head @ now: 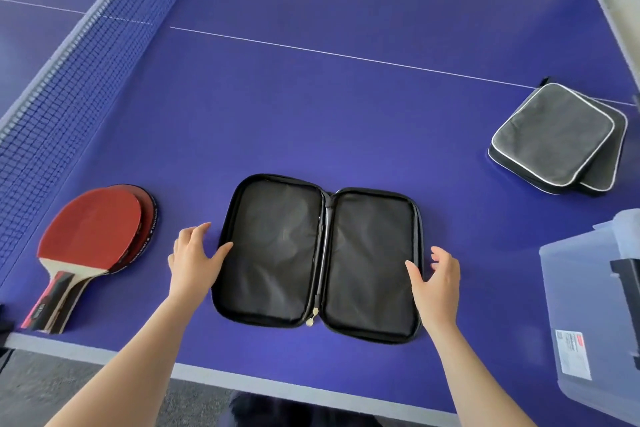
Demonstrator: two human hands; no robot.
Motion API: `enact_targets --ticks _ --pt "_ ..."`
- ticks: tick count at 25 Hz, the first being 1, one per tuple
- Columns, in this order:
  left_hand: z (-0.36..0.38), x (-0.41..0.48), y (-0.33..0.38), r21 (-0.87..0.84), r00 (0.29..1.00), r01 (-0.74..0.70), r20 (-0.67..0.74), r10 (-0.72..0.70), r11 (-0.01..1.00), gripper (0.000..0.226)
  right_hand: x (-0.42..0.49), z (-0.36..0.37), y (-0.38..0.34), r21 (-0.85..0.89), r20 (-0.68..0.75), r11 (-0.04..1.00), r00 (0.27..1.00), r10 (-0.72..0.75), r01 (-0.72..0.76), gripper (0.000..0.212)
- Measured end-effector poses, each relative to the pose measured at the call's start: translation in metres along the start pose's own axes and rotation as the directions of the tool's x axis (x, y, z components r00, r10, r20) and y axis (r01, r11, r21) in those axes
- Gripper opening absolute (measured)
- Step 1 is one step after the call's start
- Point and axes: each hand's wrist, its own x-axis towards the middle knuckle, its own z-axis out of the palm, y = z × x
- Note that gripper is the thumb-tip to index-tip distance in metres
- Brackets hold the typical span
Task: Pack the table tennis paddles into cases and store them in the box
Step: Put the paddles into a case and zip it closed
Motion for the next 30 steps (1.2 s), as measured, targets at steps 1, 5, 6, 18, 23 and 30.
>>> enact_targets --ticks 1,5,6,18,23,30 --pt "-0.004 -0.002 -0.004 -0.004 1.000 -0.003 0.001 0.003 1.000 0.059 -0.001 0.000 -0.005 -0.003 -0.001 1.000 1.000 -0.018 0.018 0.053" --pt "-0.026 -0.009 -0.018 -0.028 1.000 -0.020 -0.024 0.019 0.999 0.062 -0.009 0.008 -0.033 0.003 0.019 0.996 0.996 -0.086 0.086 0.057" --pt "-0.033 -0.009 -0.022 -0.043 0.999 -0.019 -0.041 0.018 0.999 0.061 -0.014 0.014 -0.044 0.014 0.032 0.994 0.994 -0.109 0.108 0.058" --pt "-0.158 0.054 -0.139 -0.137 0.973 0.068 -0.208 -0.096 0.988 0.059 -0.127 0.166 -0.224 0.189 0.251 0.958 0.933 -0.257 0.213 0.060" --pt "-0.172 0.089 -0.180 -0.363 0.981 0.168 -0.028 -0.191 0.917 0.068 -0.184 0.238 -0.284 0.257 0.415 0.965 0.897 -0.153 0.046 0.059" --pt "-0.166 0.111 -0.188 -0.488 0.979 0.205 0.103 -0.177 0.849 0.067 -0.204 0.294 -0.312 0.187 0.473 0.977 0.881 -0.002 -0.098 0.067"
